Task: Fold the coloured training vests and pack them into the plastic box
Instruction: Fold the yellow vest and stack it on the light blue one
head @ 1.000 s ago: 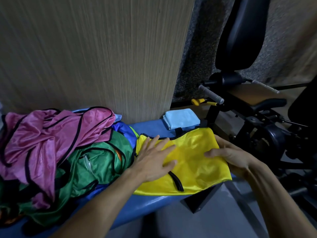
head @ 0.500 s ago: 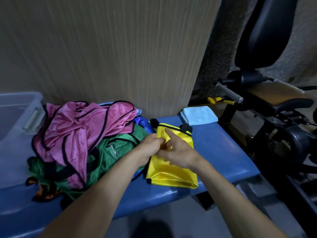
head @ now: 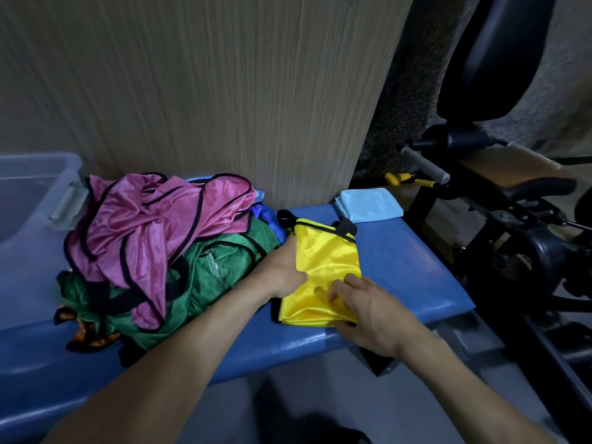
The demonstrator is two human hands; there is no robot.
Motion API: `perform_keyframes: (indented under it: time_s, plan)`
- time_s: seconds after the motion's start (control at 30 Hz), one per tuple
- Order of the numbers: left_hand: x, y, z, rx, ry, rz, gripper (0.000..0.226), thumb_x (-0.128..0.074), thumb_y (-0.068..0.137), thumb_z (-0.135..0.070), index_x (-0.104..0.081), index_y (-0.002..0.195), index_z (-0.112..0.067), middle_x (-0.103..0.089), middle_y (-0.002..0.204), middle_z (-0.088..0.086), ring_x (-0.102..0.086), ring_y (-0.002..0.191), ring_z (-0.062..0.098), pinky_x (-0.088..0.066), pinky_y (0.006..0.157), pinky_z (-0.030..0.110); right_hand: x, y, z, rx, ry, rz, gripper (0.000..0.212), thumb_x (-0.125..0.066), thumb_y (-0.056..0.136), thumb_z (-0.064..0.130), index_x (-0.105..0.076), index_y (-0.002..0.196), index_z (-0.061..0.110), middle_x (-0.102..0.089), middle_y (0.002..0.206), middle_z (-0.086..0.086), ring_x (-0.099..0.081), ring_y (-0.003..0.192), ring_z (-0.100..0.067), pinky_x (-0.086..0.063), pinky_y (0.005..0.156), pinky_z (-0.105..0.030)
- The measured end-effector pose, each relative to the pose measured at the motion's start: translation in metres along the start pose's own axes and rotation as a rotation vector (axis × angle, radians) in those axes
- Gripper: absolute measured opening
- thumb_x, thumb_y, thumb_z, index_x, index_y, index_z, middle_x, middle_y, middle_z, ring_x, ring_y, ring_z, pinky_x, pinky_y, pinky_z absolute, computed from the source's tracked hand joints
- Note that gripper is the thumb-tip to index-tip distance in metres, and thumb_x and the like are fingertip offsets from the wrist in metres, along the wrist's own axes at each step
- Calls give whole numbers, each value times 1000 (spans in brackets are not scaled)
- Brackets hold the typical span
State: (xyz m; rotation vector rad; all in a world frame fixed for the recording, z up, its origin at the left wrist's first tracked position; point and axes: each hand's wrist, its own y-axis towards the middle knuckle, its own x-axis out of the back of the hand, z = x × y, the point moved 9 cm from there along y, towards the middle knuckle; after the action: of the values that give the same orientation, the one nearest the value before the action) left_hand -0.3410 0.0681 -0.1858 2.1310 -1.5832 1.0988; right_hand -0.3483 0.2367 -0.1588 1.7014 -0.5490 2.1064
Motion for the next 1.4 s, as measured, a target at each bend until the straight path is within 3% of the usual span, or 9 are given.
perform_keyframes:
  time_s: [0.3,0.43,0.6,0.73,0.83,1.0,1.2,1.3,1.4]
  plan:
    - [-2,-15,-1,-104,-8,-201,81,-63,99,-15,-13,163,-24,-47,151,15,-48,135,31,-40,108,34,-5,-21,-12,-24,-8,-93,32,-48,83,10,-50,110,27,-46,104,6,-54,90,-27,-40,63,-37]
    - [-2,-22,-3,-125,-8,-241,76,-64,100,-18,-19,161,-15,-42,156,14,-40,143,29,-33,113,31,-10,-31,-24,-46,47,-114,27,-44,80,17,-47,101,32,-42,95,13,-55,77,-28,-44,60,-39]
    - [6,-29,-6,-172,9,-215,89,-70,95,-27,-14,162,-13,-35,161,11,-35,147,29,-31,118,36,-8,-34,-19,24,-8,-146,19,-58,83,34,-49,100,33,-47,99,11,-53,86,-20,-43,62,-34]
    - [11,-68,-43,-538,420,-341,68,-62,98,-36,-32,158,-20,-35,156,2,-38,136,27,-44,107,43,-7,-32,-4,108,-96,-203,45,-61,84,46,-51,128,38,-47,113,8,-47,95,-18,-45,76,-32]
    - [-21,-87,-40,-737,531,-107,48,-46,102,-48,-52,145,-27,-47,149,-4,-43,133,20,-45,106,40,-12,-34,7,189,-180,-236,53,-67,83,38,-52,134,40,-51,120,7,-49,99,-18,-45,76,-32]
    - [-46,-84,-6,-744,650,-23,69,-20,100,-59,-39,156,-22,-28,165,-1,-20,154,20,-26,124,38,-17,-42,-8,239,-154,-288,45,-73,83,35,-62,127,35,-53,124,9,-54,107,-18,-45,78,-31]
    - [-41,-85,1,-875,528,-83,50,-35,107,-42,-56,144,-18,-48,154,-1,-37,147,18,-33,120,35,-18,-43,-26,239,-47,-311,30,-64,91,32,-62,120,31,-55,128,11,-56,112,-16,-50,81,-33]
    - [-30,-91,-5,-985,440,-168,36,-51,103,-35,-74,123,-15,-69,131,-2,-62,125,15,-51,105,33,-18,-41,-29,234,27,-318,23,-61,96,29,-63,118,28,-58,123,12,-57,108,-16,-53,81,-35]
    - [-25,-96,-6,-1001,433,-203,29,-57,102,-32,-77,114,-15,-73,122,-3,-67,113,13,-54,98,30,-13,-38,-31,221,16,-349,19,-55,97,26,-64,115,25,-61,110,9,-59,96,-18,-53,77,-35]
